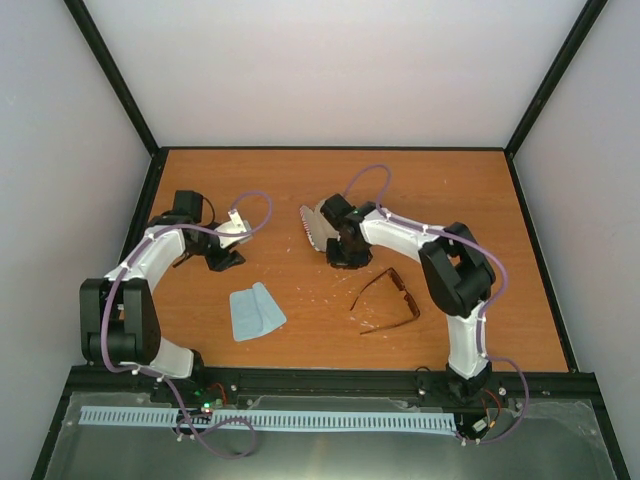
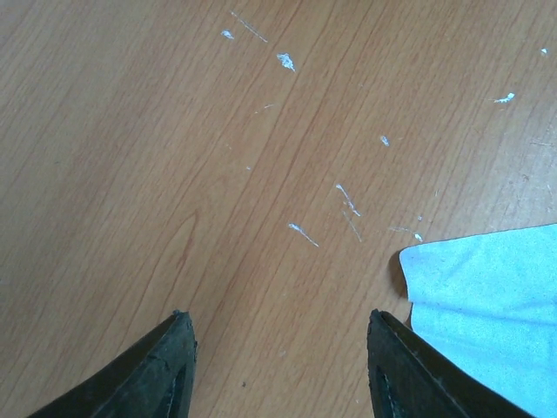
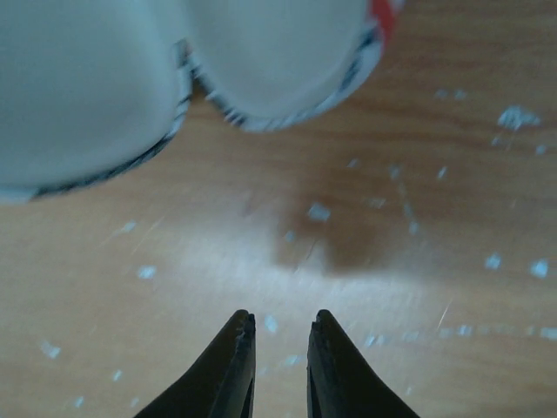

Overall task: Organize the sunglasses
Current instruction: Adjust the sunglasses case at the center of the board.

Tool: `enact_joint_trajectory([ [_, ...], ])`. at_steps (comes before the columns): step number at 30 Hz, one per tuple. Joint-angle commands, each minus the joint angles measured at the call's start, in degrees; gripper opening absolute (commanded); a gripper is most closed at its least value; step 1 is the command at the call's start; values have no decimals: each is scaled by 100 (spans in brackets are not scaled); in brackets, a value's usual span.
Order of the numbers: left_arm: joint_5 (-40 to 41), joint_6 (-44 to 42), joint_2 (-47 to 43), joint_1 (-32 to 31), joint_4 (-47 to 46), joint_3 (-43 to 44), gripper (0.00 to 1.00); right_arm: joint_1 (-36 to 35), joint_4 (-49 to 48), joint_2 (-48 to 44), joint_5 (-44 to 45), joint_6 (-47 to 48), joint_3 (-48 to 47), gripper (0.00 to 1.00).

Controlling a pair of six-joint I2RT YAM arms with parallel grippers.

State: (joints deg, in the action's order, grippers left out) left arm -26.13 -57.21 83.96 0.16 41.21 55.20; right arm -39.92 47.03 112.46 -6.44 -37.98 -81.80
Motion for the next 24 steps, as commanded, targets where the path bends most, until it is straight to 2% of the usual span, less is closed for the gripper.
enact_joint_trajectory([
  [1,-143,52,-74,36,9,111,55,209,-234,328,154,43,-224,17],
  [12,-176,355,-109,36,-134,2,55,642,-545,926,-273,198,-751,17],
  [24,-141,566,-104,37,-268,-81,56,1059,44,1837,-44,506,-2174,17],
])
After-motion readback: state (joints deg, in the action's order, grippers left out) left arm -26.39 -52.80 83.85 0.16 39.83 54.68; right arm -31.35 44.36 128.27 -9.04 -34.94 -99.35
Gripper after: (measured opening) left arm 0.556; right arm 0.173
